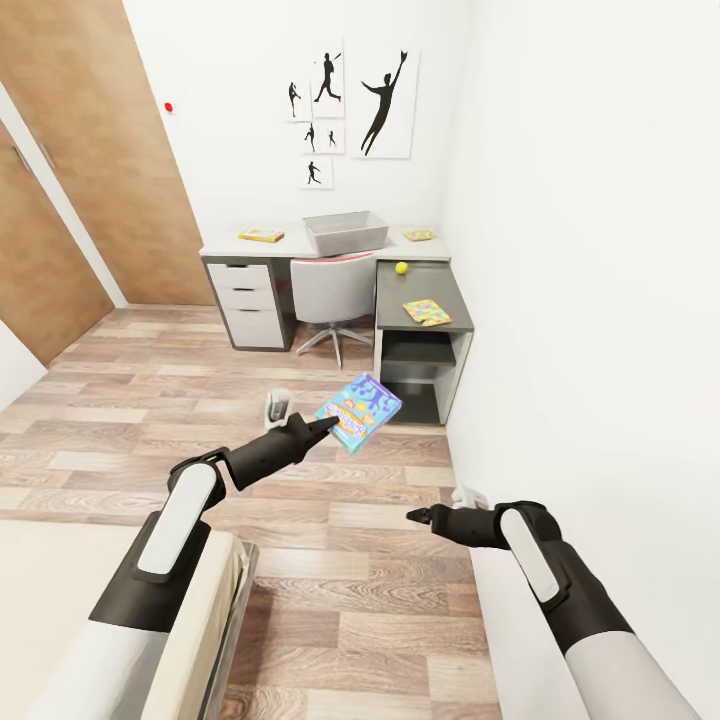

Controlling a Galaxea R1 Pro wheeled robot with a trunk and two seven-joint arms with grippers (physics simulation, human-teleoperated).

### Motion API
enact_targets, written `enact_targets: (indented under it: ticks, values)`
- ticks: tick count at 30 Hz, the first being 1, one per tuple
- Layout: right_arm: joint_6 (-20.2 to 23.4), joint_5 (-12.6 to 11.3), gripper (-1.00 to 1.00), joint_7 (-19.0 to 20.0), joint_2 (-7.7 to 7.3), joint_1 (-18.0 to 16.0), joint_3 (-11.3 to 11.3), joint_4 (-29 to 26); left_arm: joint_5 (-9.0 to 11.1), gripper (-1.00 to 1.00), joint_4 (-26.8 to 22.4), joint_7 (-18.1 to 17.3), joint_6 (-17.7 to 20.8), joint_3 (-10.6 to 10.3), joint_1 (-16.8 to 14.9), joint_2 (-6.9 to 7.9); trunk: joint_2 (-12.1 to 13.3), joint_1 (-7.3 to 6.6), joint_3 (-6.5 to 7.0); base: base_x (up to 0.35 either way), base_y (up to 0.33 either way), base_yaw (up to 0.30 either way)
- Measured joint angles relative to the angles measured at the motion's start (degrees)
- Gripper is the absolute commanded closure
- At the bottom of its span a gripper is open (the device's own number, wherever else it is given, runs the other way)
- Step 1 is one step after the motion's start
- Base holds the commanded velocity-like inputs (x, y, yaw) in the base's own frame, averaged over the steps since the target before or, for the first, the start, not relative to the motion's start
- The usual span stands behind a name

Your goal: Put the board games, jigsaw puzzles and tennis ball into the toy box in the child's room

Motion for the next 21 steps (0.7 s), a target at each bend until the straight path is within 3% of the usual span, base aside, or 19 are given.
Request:
enact_targets:
  ticks: [7, 21]
  values:
    - [0.2, 0.1, -1.00, 0.2, 0.11, 0.0, 0.2, -0.2, 0.0, 1.00, -0.3, 0.1, 0.0, 0.0, 0.0, 0.00, 0.0, -0.03, 0.00, 0.193, 0.000, 0.000]
    - [0.5, 0.1, -1.00, 0.1, 0.16, 0.0, 0.2, -0.9, -0.2, 1.00, -0.3, 0.1, 0.0, 0.0, 0.0, 0.00, 0.0, -0.03, -0.01, 0.315, 0.000, -0.047]
